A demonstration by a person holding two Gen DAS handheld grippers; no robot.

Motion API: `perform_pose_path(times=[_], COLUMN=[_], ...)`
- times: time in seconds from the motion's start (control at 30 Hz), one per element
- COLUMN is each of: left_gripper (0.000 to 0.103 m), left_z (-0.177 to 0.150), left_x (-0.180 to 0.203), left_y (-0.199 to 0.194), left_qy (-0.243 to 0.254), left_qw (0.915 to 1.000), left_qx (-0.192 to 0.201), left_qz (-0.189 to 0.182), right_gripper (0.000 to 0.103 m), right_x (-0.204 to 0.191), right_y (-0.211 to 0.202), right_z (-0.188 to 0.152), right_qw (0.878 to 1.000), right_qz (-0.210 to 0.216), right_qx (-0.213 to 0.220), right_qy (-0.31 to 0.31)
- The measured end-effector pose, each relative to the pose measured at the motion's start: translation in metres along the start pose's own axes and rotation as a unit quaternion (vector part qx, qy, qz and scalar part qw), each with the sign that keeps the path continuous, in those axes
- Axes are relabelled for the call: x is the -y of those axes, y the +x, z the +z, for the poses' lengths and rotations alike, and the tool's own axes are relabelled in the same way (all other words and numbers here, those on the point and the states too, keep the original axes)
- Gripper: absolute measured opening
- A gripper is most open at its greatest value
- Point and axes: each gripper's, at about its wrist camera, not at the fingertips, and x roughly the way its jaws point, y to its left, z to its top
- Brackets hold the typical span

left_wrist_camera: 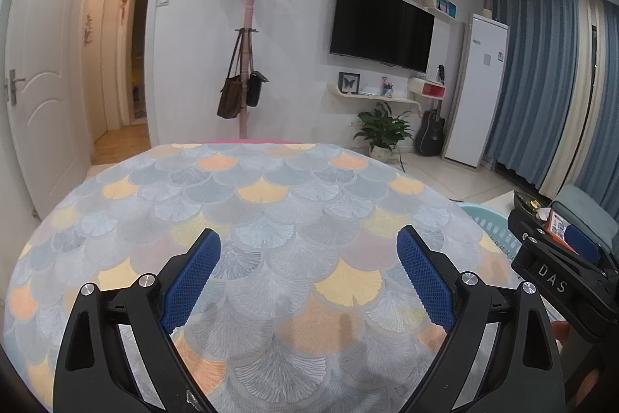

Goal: Collect trash

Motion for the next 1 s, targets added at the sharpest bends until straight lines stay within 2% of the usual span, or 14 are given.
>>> perform_pose_path(times=[0.3,0.57,1.0], left_gripper=[0.090,0.095,0.095], left_z=[0.0034,0.0036,0.0019], left_x=[0.0011,0.0018,0.0038], left_y=[-0.0002,-0.0051,-0.0063], left_qy=[0.006,0.013,0.021], left_qw=[1.0000,0.9997,0.9992], left_qx=[0.003,0.017,0.025], left_qz=[-0.001,0.008,0.021], right_gripper=[0.090,0.090,0.090], right_x=[0.0003,0.0009,0.0029], right_y=[-0.0001,0.0006,0.0025], right_z=[0.0004,-0.0004,-0.0025], right_qw=[1.000,1.000,1.000], right_qz=[0.000,-0.001,0.000], right_qx=[0.000,-0.001,-0.002], right_qy=[0.000,0.000,0.001])
